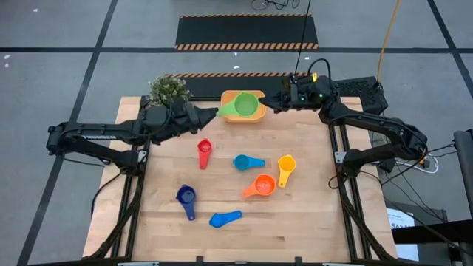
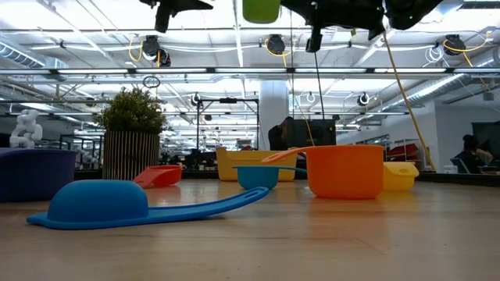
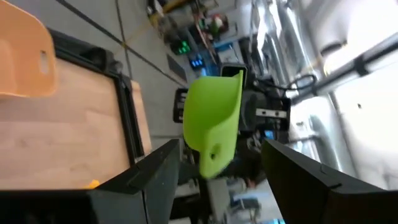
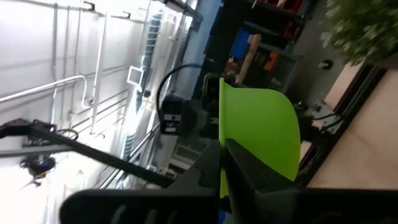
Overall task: Nest measuring cups in basket
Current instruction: Stack the green measuring cup on top of the orange measuring cup
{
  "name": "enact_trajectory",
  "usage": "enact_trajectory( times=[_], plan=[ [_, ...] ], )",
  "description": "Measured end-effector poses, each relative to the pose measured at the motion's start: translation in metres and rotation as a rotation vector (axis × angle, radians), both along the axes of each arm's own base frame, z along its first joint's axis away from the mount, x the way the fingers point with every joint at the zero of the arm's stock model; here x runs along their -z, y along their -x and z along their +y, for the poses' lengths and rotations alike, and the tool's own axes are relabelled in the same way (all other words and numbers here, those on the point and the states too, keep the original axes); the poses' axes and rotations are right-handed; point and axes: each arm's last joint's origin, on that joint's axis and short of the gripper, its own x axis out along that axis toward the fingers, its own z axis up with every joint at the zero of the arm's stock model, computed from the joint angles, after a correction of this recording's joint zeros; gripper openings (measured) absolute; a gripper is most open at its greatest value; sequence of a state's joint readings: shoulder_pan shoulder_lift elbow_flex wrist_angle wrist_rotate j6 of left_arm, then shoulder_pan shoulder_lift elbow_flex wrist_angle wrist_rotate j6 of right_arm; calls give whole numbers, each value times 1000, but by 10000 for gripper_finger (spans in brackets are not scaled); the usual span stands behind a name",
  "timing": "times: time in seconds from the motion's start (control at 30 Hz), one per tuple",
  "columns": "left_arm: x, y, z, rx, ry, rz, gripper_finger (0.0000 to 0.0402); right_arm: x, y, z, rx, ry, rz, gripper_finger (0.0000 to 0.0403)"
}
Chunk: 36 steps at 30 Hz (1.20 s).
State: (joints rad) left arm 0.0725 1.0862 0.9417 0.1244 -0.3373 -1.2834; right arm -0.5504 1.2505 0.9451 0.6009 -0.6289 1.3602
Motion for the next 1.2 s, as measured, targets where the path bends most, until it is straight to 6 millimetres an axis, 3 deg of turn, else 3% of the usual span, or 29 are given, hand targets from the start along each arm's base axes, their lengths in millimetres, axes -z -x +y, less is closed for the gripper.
enact_trajectory(
  times=[0.33, 0.9, 1.0, 1.2],
  plan=[
    [-1, -3, -1, 47, -74, 7, 228, 0, -10, 18, -24, -11, -5, 0],
    [-4, -4, -3, 114, -112, -11, 225, 0, -9, 16, -15, -4, -6, 0],
    [-4, -4, -3, 114, -121, -7, 203, 0, -9, 16, -15, -4, -6, 0],
    [-4, -4, -3, 113, -133, -2, 107, 0, -9, 16, -16, -4, -6, 0]
  ],
)
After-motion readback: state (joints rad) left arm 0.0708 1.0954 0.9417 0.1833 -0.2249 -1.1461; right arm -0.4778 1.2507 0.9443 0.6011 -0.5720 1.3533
